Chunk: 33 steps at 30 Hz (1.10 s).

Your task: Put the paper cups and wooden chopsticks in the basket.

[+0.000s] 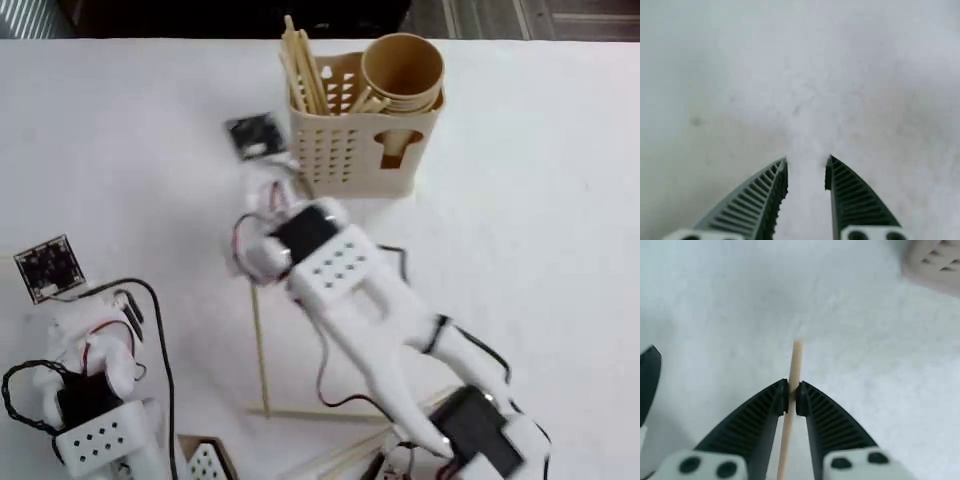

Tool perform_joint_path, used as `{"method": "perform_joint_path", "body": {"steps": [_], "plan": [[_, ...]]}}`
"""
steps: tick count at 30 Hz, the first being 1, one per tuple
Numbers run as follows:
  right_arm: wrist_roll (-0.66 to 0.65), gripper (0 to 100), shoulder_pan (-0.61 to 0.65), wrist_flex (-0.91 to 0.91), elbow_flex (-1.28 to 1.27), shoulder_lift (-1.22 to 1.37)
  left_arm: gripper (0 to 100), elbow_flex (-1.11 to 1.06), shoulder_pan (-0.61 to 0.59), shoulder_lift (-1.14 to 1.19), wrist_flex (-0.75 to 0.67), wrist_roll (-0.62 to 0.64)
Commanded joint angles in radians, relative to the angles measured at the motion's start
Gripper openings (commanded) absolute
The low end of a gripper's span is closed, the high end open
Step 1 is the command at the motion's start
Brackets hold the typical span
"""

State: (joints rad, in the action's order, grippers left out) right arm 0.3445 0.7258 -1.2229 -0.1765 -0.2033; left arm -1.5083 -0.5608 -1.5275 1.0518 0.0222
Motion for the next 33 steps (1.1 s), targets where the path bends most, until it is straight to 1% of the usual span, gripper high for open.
{"method": "perform_joint_path", "body": {"steps": [1,3,5,8,11,17,26,33], "plan": [[-0.020,1.7,-0.094,-0.010,0.015,-0.142,14,-0.035,-0.001,-0.012,-0.018,-0.089],[-0.063,1.7,-0.143,-0.004,0.018,-0.213,14,-0.068,-0.001,-0.012,-0.018,-0.143],[-0.083,1.7,-0.186,0.005,0.018,-0.283,14,-0.091,-0.001,-0.012,-0.018,-0.164],[-0.087,1.7,-0.248,0.028,0.018,-0.378,14,-0.126,0.002,-0.012,-0.018,-0.167],[-0.087,1.7,-0.300,0.061,0.018,-0.460,14,-0.158,0.035,-0.012,-0.031,-0.167],[-0.080,1.7,-0.392,0.156,0.018,-0.584,14,-0.161,0.042,-0.012,-0.051,-0.166],[-0.078,1.7,-0.503,0.268,0.017,-0.684,14,-0.161,0.042,-0.012,-0.051,-0.161],[-0.078,1.7,-0.555,0.412,0.012,-0.648,14,-0.161,0.042,-0.012,-0.051,-0.161]]}}
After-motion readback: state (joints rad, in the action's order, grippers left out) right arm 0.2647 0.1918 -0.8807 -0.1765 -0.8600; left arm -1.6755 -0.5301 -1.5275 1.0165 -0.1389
